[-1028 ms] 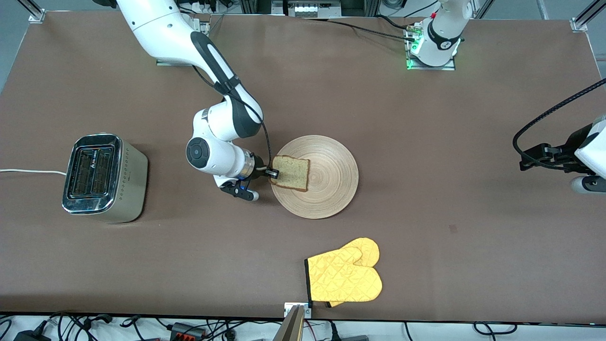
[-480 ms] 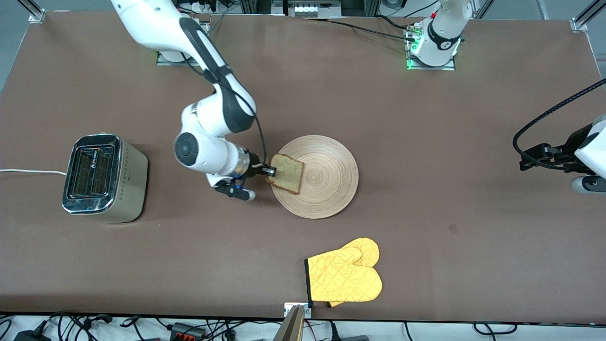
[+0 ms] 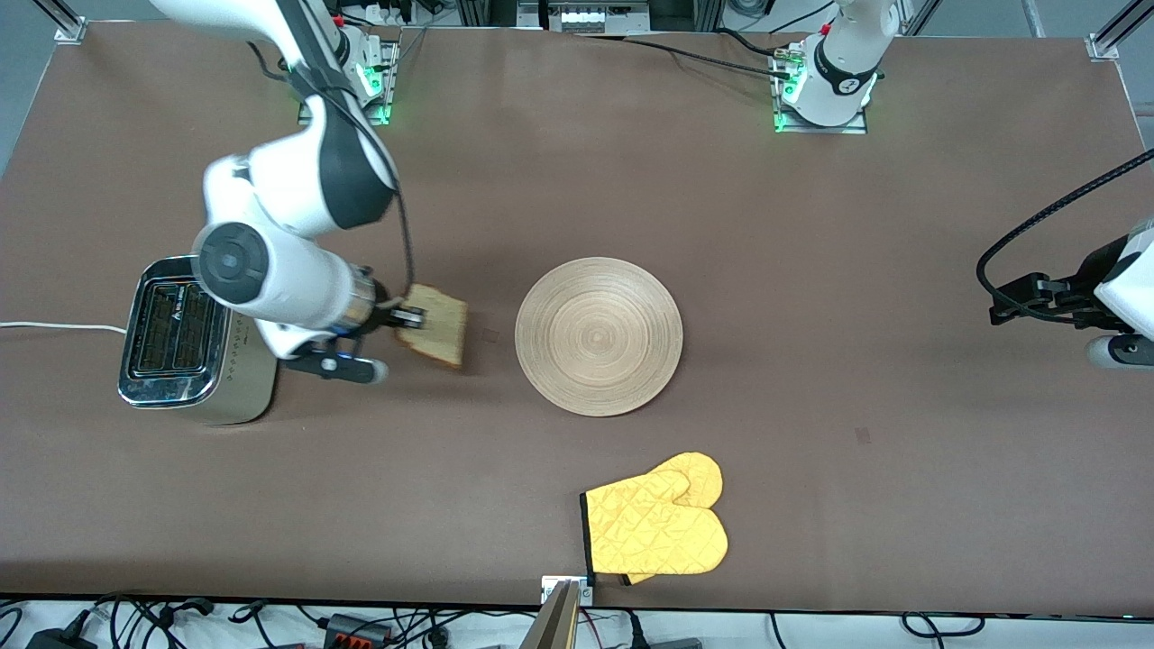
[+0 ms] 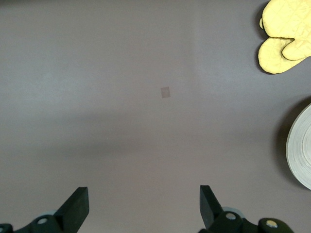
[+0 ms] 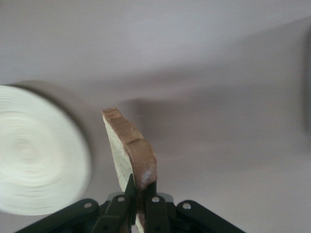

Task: Move plate and put bread in toaster
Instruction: 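Lift the bread with the right gripper and carry it over the toaster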

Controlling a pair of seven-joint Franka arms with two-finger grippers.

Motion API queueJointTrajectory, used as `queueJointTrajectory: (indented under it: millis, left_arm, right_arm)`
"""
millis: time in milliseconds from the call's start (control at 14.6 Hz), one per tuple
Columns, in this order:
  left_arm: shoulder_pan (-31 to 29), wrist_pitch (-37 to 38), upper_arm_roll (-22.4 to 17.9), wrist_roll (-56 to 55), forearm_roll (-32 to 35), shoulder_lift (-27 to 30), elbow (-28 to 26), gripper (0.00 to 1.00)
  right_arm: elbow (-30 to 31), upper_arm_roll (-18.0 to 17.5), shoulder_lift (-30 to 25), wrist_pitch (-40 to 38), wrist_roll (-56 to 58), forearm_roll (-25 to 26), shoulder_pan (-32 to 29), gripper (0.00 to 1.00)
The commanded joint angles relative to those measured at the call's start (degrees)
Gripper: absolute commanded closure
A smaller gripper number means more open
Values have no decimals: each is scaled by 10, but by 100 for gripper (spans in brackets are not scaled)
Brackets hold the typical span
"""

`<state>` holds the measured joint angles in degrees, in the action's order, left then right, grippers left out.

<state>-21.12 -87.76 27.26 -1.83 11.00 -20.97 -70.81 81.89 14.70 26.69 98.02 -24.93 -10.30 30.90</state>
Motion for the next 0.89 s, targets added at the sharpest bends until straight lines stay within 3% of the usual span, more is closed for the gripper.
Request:
queueJointTrajectory:
  millis: [0,343,480,548,617,685,822]
  left_arm:
    - [0,2,2,-5,10,0,7,0]
    - [0,9,6,-4,9,17,6,0]
    - [6,6,-5,-8,-1,54,-24,0]
    - [30,6,-29,-19,-6,85,-54,0]
    - [65,6,-82,-21,-24,103,-69,0]
    - [106,7,-148,-16,-63,117,-83,0]
    - [171,-8,-225,-16,-99,152,-130,0]
  right_arm:
    - [-2,51,-11,-48,41,38,2,100]
    - [-8,182,-12,-85,196,76,6,100]
    - [-44,208,-12,-87,226,92,10,100]
    - [-55,211,-12,-87,239,122,11,100]
    - [-55,212,-12,-87,250,145,7,100]
    - [-54,219,-12,-89,257,148,3,100]
    - [-53,228,-10,-86,266,151,-8,100]
